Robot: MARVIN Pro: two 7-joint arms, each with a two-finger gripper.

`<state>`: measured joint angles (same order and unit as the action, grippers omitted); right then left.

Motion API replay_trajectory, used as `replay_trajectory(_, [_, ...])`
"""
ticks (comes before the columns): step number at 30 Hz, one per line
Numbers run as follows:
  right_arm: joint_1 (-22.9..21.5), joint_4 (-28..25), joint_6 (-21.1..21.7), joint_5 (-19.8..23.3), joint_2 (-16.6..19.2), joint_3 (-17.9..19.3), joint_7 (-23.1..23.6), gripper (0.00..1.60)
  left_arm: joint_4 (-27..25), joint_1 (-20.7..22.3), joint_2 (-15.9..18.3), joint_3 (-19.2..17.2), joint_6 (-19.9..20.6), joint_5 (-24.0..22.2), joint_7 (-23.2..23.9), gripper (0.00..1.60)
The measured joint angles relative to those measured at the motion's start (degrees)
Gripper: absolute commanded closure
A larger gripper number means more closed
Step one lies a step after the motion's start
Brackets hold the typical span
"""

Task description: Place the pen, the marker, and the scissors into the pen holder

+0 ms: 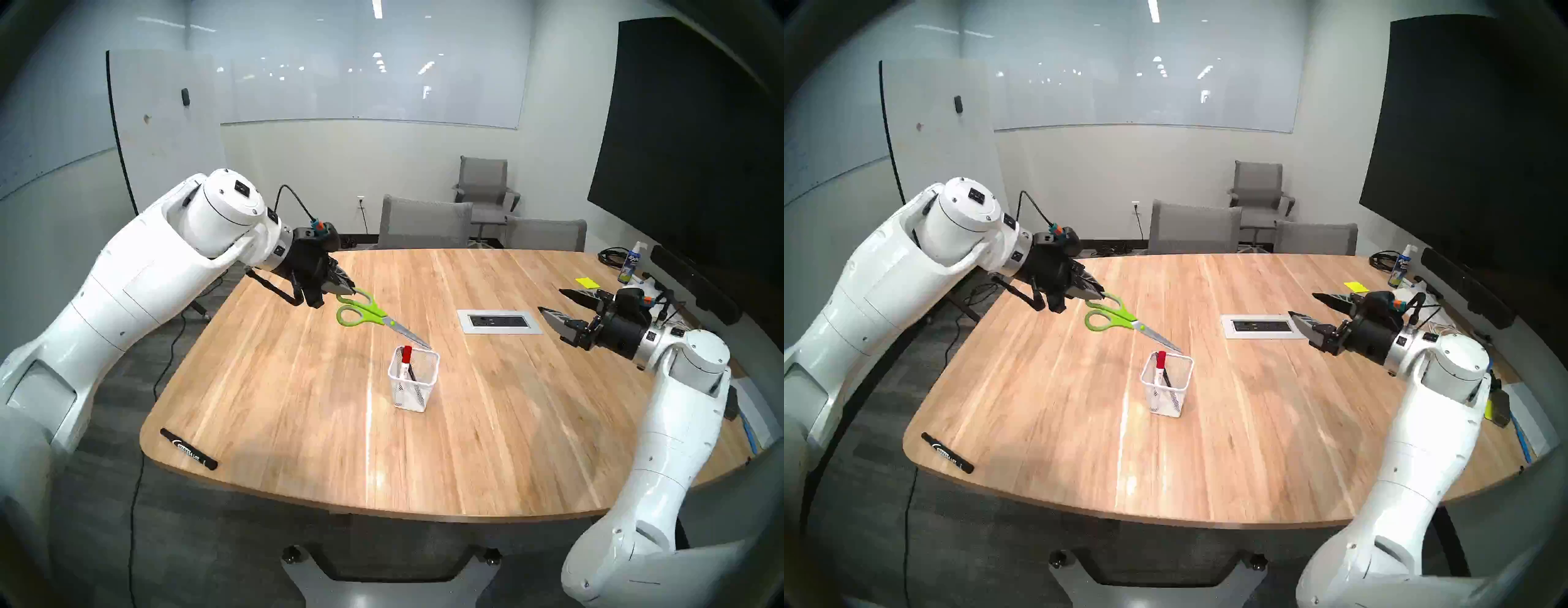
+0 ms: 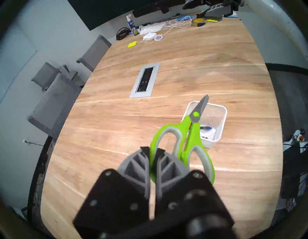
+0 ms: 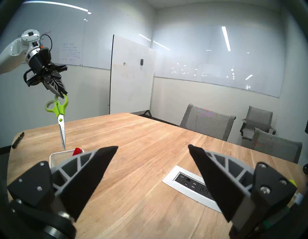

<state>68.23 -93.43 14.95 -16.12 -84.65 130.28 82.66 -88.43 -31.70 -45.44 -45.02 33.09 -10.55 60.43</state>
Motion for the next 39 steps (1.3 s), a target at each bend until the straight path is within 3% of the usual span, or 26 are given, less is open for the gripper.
replay_trajectory(39, [0.0,0.0,0.0,0.0,0.0,0.0,0.0,0.0,6.9,2.8,-4.5,5.1,-5.2,8.2,4.8,1.6])
